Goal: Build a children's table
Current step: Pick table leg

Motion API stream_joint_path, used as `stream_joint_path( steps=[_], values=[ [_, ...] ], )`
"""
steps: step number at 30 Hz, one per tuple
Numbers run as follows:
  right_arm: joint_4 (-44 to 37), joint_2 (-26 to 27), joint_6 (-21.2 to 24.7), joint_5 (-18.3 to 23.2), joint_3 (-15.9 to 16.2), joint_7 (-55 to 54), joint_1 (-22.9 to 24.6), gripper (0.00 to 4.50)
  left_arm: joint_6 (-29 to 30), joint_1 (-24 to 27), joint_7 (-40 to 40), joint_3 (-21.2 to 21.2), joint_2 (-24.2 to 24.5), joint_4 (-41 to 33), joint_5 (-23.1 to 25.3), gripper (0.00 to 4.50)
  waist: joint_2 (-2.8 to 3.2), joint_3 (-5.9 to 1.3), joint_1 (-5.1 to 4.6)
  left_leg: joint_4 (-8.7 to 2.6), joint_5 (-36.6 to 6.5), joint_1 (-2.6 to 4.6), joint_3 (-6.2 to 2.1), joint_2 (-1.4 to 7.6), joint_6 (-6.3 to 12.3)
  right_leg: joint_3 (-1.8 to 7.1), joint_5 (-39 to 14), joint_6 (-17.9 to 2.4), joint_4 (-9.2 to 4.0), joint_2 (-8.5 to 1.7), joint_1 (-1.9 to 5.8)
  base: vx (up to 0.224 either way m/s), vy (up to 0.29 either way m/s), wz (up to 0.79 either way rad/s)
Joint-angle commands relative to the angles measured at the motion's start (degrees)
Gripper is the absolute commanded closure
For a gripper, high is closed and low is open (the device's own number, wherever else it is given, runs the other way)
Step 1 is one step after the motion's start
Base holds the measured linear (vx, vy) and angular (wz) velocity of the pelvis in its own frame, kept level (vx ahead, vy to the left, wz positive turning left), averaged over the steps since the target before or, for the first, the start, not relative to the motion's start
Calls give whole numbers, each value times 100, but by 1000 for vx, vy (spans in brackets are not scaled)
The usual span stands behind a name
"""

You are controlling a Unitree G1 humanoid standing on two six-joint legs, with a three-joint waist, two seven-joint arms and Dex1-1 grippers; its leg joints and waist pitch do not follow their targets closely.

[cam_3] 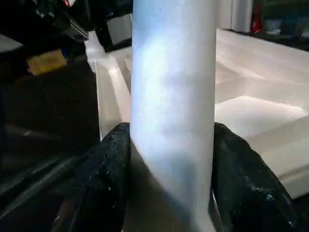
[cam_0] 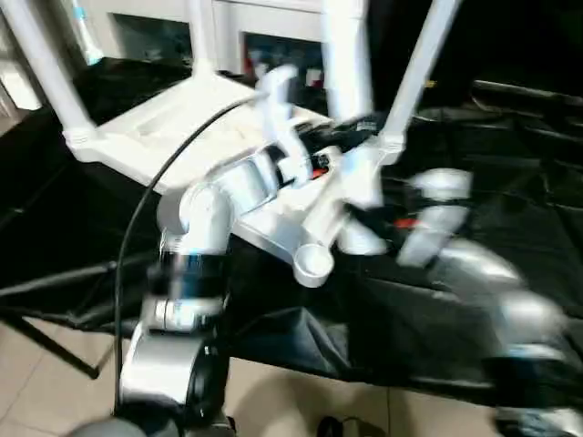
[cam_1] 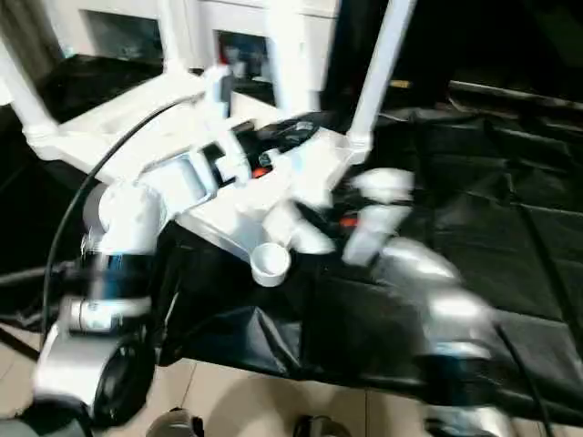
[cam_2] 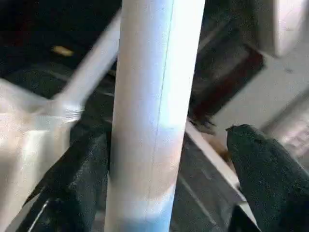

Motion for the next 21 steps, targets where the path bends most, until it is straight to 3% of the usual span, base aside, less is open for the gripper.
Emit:
stream_joint_path(
  steps=[1,2,6,7,9,10,12,13,14,15,16,17,18,19,20,21],
  values=[
    [-267,30,-61,-42,109,-77,28,257,84,14,83,-116,-86,-138,68,77,-50,-546,7,-357,-662,25,69,-45,239,231,-1755,-548,-457,-267,440,0,0,0],
    [-289,31,-90,-80,147,-121,29,257,70,39,112,-145,-86,-119,110,85,-36,-551,14,-363,-706,58,68,-30,247,237,-1640,-573,-449,-256,415,0,0,0],
    [-274,16,-376,-547,385,-369,60,257,-1,90,445,-51,-200,-155,103,116,7,-555,2,-365,-759,36,61,-25,170,252,-1453,-648,-426,-262,429,0,0,0],
    [-251,-2,-542,-743,477,-458,74,257,-47,92,584,-6,-237,-139,132,117,-10,-552,-5,-364,-765,30,62,-32,165,251,-1456,-639,-438,-259,435,0,0,0],
    [-227,-31,-787,-1046,657,-582,110,257,-158,93,797,53,-295,-59,209,143,59,-554,-13,-363,-811,22,53,-44,118,247,-1519,-578,-446,-259,447,0,0,0],
    [-234,-40,-826,-1115,710,-604,120,257,-193,89,843,70,-306,-24,233,155,31,-553,-27,-361,-829,16,58,-47,122,248,-1531,-551,-463,-253,449,0,0,0],
    [-290,-15,-850,-1239,789,-771,150,258,-362,77,987,34,-300,85,434,158,35,-544,-57,-367,-950,10,53,-69,135,229,-1726,-413,-499,-231,453,0,0,0],
    [-320,13,-816,-1259,804,-868,158,258,-452,64,1061,24,-297,142,514,168,93,-550,-51,-367,-974,21,42,-74,123,226,-1765,-394,-494,-232,453,0,0,0],
    [-341,29,-817,-1362,843,-990,162,258,-558,20,1174,53,-298,216,576,186,61,-555,-68,-369,-1000,19,36,-68,119,223,-1747,-357,-499,-222,448,0,0,0],
    [-351,66,-853,-1497,882,-1149,169,258,-715,-53,1373,141,-324,339,635,200,177,-553,-66,-372,-1024,26,24,-72,100,221,-1729,-374,-496,-221,440,0,0,0],
    [-349,74,-864,-1515,885,-1169,170,258,-736,-63,1405,157,-331,356,639,205,135,-556,-90,-366,-1046,31,34,-71,97,224,-1688,-364,-529,-210,430,0,0,0],
    [-331,136,-896,-1575,882,-1280,179,258,-835,-113,1560,233,-361,448,661,207,172,-558,-109,-366,-1081,14,22,-93,103,211,-1659,-404,-496,-207,453,0,0,0],
    [-324,151,-898,-1587,880,-1308,178,258,-858,-123,1592,242,-364,467,674,225,138,-559,-129,-360,-1114,16,34,-92,131,213,-1695,-392,-528,-201,442,0,0,0],
    [-297,190,-945,-1665,877,-1415,178,258,-939,-152,1721,278,-393,522,713,225,161,-559,-133,-355,-1125,14,32,-99,140,210,-1721,-396,-522,-204,442,0,0,0],
    [-285,201,-978,-1710,878,-1465,178,258,-977,-163,1785,297,-411,544,730,238,139,-572,-138,-351,-1090,3,34,-107,159,209,-1711,-384,-515,-196,454,0,0,0],
    [-265,231,-986,-1730,855,-1530,174,258,-995,-168,1803,296,-427,561,734,245,241,-575,-135,-352,-1093,4,22,-109,168,202,-1742,-386,-506,-204,451,0,0,0]
  ],
)
